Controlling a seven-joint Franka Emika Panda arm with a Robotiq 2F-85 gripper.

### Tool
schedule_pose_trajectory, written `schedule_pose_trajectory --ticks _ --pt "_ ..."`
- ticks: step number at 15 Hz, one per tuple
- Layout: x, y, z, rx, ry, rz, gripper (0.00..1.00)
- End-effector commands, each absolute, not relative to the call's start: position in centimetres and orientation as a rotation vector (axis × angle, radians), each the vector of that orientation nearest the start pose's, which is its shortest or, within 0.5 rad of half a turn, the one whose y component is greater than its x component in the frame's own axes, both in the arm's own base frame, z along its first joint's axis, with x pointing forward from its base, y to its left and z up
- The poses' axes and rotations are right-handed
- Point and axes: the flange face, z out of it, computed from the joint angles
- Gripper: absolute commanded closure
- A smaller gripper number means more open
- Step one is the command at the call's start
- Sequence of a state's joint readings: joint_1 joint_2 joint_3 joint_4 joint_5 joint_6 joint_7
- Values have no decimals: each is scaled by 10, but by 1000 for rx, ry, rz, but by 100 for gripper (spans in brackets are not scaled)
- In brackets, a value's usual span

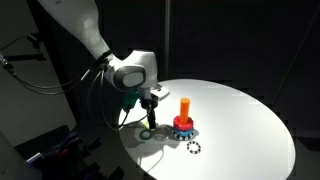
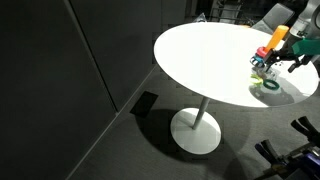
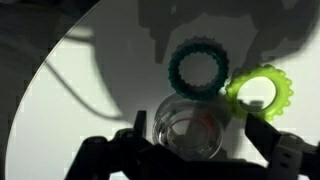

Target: Remove the yellow, green and clear rings from the orange stand and put them on the table

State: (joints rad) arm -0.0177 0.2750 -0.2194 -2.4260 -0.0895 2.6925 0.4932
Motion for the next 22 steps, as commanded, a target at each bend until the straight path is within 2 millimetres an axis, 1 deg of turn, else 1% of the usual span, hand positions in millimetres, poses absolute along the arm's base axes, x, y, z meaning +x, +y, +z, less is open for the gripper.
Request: schedule_pose_trajectory --ticks 1,4,7,14,18,22 --pt "475 -121 219 -3071 916 34 0" --pt "470 -123 237 -3077 831 71 0" --pt "463 -123 260 -3094 751 141 0" --pt "450 -112 331 -3119 723 179 0" --pt "442 -105 368 -3108 706 126 0" --pt "437 -101 398 -3105 701 24 0"
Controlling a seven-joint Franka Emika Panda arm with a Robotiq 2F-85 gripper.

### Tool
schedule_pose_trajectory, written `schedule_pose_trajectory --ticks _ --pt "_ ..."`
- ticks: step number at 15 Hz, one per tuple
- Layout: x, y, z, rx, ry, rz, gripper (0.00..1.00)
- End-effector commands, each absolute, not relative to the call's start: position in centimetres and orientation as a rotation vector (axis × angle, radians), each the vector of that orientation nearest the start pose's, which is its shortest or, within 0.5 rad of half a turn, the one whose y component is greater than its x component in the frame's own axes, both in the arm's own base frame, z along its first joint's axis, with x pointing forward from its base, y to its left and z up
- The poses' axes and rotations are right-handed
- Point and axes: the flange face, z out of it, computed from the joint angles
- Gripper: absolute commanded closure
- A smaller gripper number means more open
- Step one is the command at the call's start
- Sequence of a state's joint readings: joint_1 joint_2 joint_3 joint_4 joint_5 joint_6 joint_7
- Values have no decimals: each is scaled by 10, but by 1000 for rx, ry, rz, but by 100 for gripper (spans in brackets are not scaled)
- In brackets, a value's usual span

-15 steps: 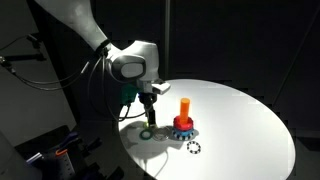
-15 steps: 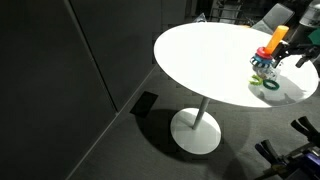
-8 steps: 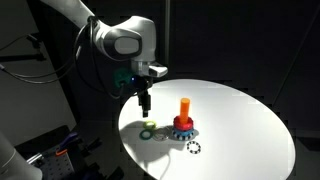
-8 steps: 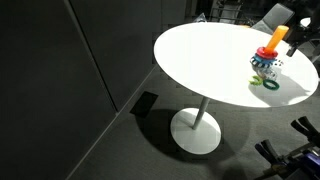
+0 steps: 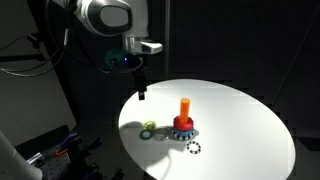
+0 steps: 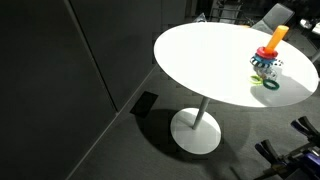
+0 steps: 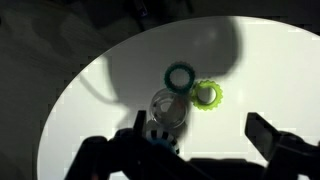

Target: Remove the yellow, green and clear rings from the orange stand and put them on the table

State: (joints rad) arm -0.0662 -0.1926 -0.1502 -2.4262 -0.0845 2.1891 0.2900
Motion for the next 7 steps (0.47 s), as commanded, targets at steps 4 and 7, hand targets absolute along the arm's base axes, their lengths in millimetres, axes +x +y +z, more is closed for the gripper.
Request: schedule_pose_trajectory --ticks 4,7 --pt "442 -100 400 -3098 710 -10 0" --pt "442 -98 400 -3100 705 -10 0"
